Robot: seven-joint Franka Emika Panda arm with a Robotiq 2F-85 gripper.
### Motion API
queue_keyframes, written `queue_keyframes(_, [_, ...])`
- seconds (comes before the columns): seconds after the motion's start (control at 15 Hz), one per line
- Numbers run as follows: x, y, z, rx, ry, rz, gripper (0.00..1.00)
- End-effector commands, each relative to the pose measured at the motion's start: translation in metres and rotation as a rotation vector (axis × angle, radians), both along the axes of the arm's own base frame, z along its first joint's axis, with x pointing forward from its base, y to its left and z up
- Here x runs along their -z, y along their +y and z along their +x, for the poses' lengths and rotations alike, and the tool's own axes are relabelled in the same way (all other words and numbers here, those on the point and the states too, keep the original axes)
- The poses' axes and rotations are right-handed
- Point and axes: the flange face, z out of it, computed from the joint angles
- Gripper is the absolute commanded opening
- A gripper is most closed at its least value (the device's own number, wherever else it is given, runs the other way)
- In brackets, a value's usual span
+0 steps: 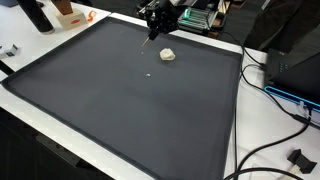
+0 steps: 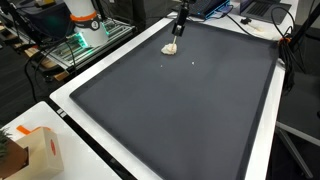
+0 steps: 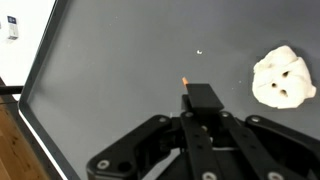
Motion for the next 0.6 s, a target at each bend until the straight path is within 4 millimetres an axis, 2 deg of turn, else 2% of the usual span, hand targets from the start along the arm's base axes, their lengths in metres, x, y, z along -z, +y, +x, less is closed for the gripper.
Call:
queue_keyframes(0.0, [-0.018,-0.006,-0.012,-0.044,0.033,0.08,0.03])
queue_keyframes(0.53, [-0.046,-0.011,-0.019,-0.11,0.128,0.264,0.03])
